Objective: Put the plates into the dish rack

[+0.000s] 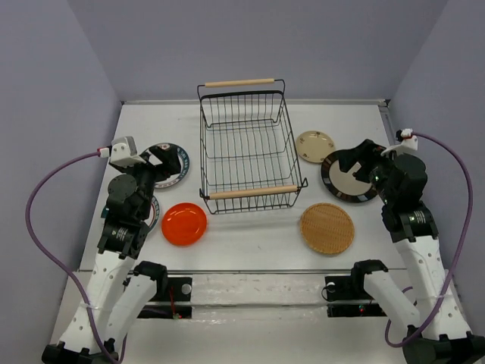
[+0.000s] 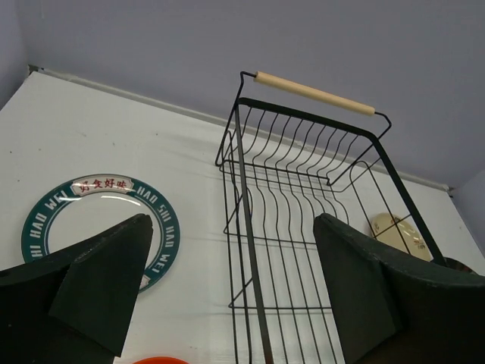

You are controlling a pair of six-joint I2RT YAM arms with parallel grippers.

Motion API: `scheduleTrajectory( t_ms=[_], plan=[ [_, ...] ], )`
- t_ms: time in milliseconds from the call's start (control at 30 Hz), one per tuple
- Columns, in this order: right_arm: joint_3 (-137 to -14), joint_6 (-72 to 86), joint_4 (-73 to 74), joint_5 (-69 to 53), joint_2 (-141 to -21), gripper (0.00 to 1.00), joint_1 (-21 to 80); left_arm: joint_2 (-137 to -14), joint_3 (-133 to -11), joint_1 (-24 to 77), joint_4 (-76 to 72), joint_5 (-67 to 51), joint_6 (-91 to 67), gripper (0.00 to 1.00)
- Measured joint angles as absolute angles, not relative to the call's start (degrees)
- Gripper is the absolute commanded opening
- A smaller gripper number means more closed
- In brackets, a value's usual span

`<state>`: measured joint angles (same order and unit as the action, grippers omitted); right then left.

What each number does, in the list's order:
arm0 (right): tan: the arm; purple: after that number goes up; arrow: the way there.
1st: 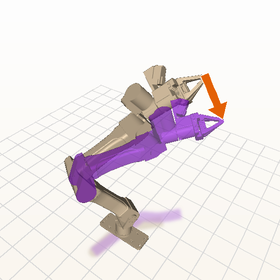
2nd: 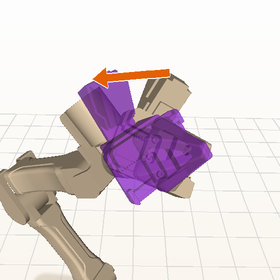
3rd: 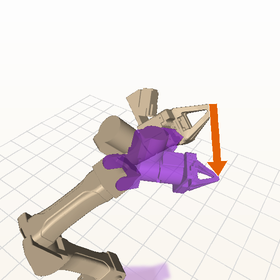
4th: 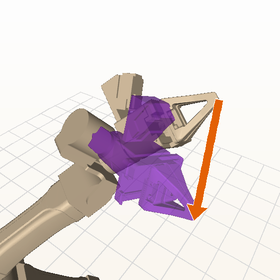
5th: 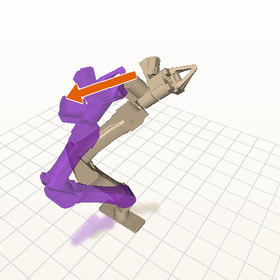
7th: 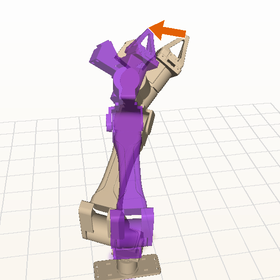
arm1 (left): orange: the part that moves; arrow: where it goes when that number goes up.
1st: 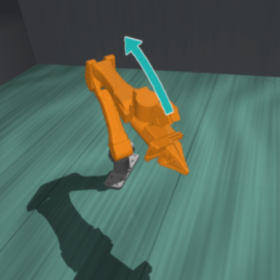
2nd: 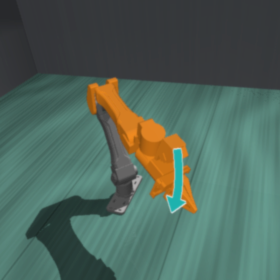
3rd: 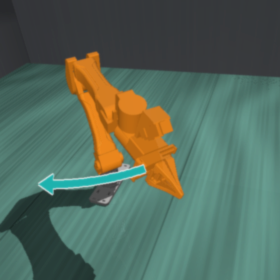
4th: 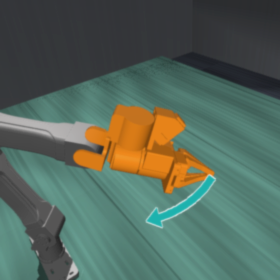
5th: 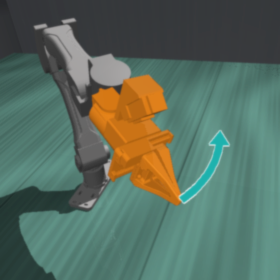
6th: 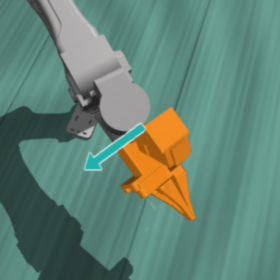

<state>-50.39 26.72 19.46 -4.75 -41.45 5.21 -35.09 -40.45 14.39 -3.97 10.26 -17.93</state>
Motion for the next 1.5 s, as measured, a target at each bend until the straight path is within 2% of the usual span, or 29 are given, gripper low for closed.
scheduleTrajectory(
  t_ms=[167,400,633,800,967,1133,1367,1500],
  plan=[
    [-47.7,29.6,19.6,0.6,-43.5,0.75,5.2,-35.1,-40.4,14.4,-4.0,8.8,-18.0,0.99],
    [-42.1,36.5,21.5,9.0,-48.8,0.68,5.2,-33.7,-40.4,16.2,-4.0,6.9,-17.3,0.99],
    [-39.2,41.0,21.5,18.7,-50.1,0.67,2.5,-29.4,-40.4,20.1,-4.1,6.6,-16.0,0.99],
    [-37.2,42.6,20.9,20.1,-53.9,0.67,-5.9,-28.0,-40.4,23.0,-4.3,6.7,-15.0,0.99],
    [-34.9,43.6,18.1,16.3,-58.6,0.66,-15.4,-26.4,-40.4,25.8,-3.6,7.1,-14.3,0.99],
    [-30.2,45.2,10.0,5.9,-66.6,0.66,-22.9,-26.0,-40.4,28.3,-3.6,7.8,-13.6,0.99],
    [-23.7,48.5,-7.2,-9.0,-73.0,0.65,-25.1,-25.9,-40.4,28.9,-3.6,8.0,-13.3,0.99],
    [-21.5,51.2,-16.1,-14.0,-76.1,0.58,-25.3,-25.9,-40.4,29.1,-3.6,8.0,-13.3,0.99]
  ],
)
